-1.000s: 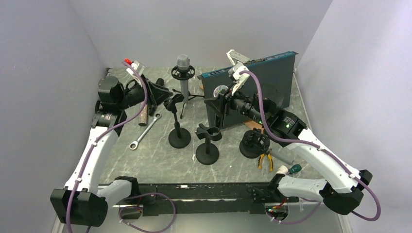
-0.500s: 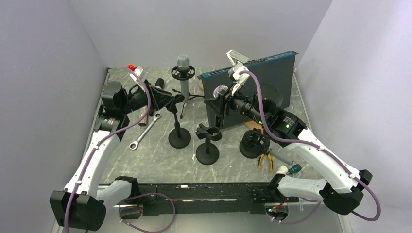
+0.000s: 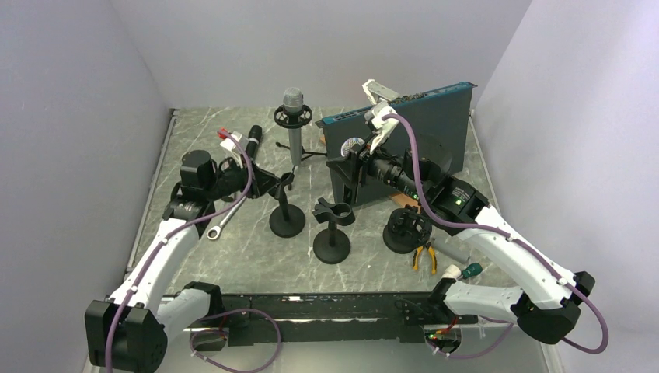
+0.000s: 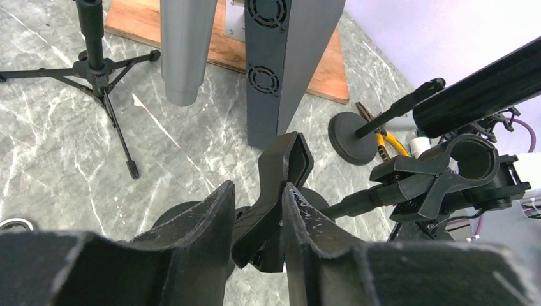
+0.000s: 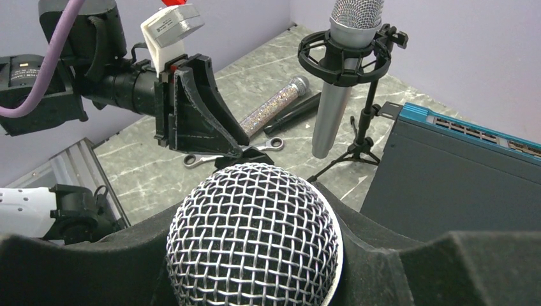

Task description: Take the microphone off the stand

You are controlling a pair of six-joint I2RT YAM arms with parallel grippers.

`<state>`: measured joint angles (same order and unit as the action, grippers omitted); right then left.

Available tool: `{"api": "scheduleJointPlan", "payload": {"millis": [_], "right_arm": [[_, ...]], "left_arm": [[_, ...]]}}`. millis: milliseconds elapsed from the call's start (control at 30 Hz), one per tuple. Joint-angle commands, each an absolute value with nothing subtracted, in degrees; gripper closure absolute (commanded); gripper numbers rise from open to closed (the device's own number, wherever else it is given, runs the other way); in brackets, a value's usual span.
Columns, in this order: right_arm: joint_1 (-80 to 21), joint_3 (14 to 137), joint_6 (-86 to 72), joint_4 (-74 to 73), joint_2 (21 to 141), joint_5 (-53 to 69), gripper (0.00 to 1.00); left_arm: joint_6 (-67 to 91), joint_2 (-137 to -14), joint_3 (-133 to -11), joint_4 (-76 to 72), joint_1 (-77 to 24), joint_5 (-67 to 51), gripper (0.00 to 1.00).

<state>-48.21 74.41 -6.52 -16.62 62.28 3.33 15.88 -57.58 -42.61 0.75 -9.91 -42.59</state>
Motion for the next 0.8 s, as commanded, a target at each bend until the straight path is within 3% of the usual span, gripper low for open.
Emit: {"api": "scheduleJointPlan", "payload": {"millis": [0,200,300,433,500,633,767], "right_arm": [[-48.1,74.9,-7.6,-13.4,61.0,3.7,1.0],[-48.2,75.3,-7.4,-13.8,60.6,1.2,1.0],[-48.2,76.9,-8.2,-15.5,61.5,-5.6,1.0],[-48.2,77.7,-9.5,-14.8,61.8,-9.4,1.0],[-48.2,77.3,-10.4,-12.9,61.5,-8.9,1.0],[-48.2,77.4,-13.4,-9.9,61.3,-6.5,1.0],[-48.1,76.9,-17.5,-6.6,60.8,-2.7,1.0]], "left_arm": [[13.8,-58.6,-44.1,9.0,-10.4,-41.4,0.6],[13.0,-57.5,-53.3,13.1,-10.4,-40.8,0.34],[13.7,-56.4,-57.9,12.5,-10.4,-41.7,0.23],[19.5,-55.2,-60.0,4.7,-12.0,-47.2,0.15],[18.4,-54.8,-60.8,2.3,-17.7,-46.0,0.15],[8.7,-54.2,-60.9,1.8,-34.8,-31.2,0.12],[4.7,-54.5,-57.3,-6.8,-44.8,-20.2,0.09]]}}
